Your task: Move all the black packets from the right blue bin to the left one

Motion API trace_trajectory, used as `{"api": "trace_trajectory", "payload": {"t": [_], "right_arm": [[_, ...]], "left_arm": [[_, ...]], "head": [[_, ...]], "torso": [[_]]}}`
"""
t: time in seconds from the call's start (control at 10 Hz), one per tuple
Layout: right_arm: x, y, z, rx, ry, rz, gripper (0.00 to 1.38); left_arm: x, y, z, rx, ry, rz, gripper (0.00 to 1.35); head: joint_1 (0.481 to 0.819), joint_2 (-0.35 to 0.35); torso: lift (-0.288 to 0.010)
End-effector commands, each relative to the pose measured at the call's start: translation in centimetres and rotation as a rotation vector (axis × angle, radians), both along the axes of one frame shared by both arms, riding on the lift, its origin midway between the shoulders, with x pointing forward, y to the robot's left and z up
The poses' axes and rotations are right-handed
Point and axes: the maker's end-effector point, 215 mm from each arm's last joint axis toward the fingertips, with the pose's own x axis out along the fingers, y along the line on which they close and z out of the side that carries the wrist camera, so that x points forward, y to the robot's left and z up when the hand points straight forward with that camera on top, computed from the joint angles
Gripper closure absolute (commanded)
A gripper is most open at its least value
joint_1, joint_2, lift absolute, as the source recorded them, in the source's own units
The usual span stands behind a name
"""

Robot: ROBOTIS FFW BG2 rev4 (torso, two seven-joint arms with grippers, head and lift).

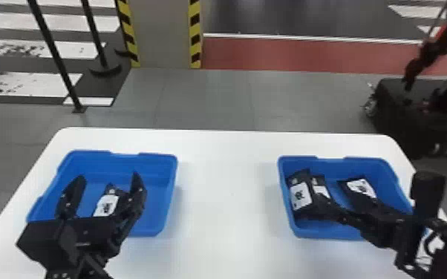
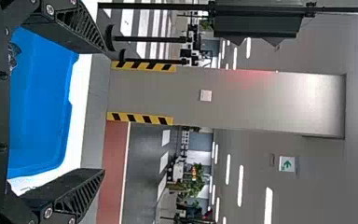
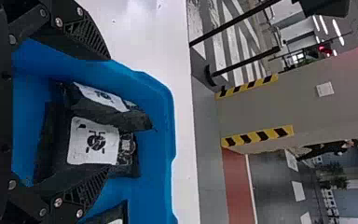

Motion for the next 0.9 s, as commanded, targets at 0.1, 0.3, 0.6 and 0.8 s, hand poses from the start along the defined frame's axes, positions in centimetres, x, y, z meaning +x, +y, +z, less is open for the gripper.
{"api": "trace_trajectory", "payload": {"t": [0.1,0.3,0.6,0.8], "right_arm": [[0.6,-0.7,-0.7,-0.031,0.012,-0.032,0.24],[1.2,-0.5,-2.0,-0.026,0.040,-0.029,0.43],[2.6,2.0,-4.0,0.027,0.068,-0.003,0.50],[3.2,5.2,-5.0,0.059,0.086,0.051,0.50]], "left_arm": [[-0.2,0.0,-0.6,0.001,0.014,0.000,0.11],[0.1,0.0,-0.3,0.000,0.007,-0.001,0.11],[0.0,0.0,-0.3,0.001,0.005,-0.001,0.11],[0.0,0.0,-0.1,0.002,0.000,-0.001,0.11]], "head": [[0.695,-0.036],[0.695,-0.044],[0.695,-0.034],[0.695,0.000]], "torso": [[-0.110],[-0.110],[-0.110],[-0.110]]}}
